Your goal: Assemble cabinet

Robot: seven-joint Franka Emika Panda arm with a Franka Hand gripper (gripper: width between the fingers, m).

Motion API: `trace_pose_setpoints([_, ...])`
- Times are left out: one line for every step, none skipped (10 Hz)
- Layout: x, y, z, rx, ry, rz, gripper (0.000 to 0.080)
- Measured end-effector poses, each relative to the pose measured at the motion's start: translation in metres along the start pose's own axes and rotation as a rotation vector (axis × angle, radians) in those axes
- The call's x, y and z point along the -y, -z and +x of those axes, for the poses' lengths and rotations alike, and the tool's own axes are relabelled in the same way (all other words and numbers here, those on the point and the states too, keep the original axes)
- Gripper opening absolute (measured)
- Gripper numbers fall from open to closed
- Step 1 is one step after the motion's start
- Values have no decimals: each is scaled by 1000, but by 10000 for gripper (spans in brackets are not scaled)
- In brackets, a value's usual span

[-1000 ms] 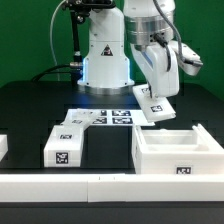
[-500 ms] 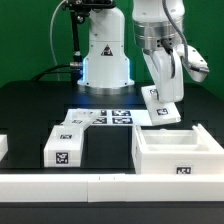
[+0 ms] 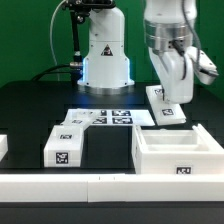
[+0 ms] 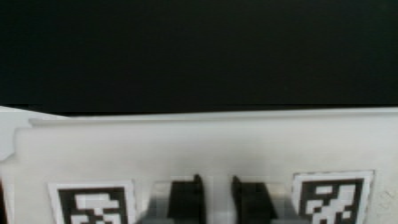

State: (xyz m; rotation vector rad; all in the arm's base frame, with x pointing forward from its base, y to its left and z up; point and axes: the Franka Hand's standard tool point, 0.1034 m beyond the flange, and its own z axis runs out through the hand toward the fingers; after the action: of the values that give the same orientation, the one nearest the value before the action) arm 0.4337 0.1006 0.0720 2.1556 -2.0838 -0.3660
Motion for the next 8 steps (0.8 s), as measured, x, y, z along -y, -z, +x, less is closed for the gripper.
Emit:
trace_pose_setpoints([-2, -2, -7, -48, 12, -4, 64])
trace_pose_setpoints([-4, -3, -13, -61, 27, -6, 64])
trace_pose_setpoints([-5, -4, -14, -53, 32, -12, 64])
trace_pose_setpoints([-7, -5, -14, -49, 28, -33, 64])
trace_pose_setpoints([-7, -5, -15, -48, 31, -41, 64])
trace_pose_setpoints([-14, -3, -16, -45, 25, -105, 64])
trace_pose_setpoints([-16, 0, -17, -45, 18, -174, 64])
trace_pose_setpoints([-17, 1, -15, -44, 31, -249, 64])
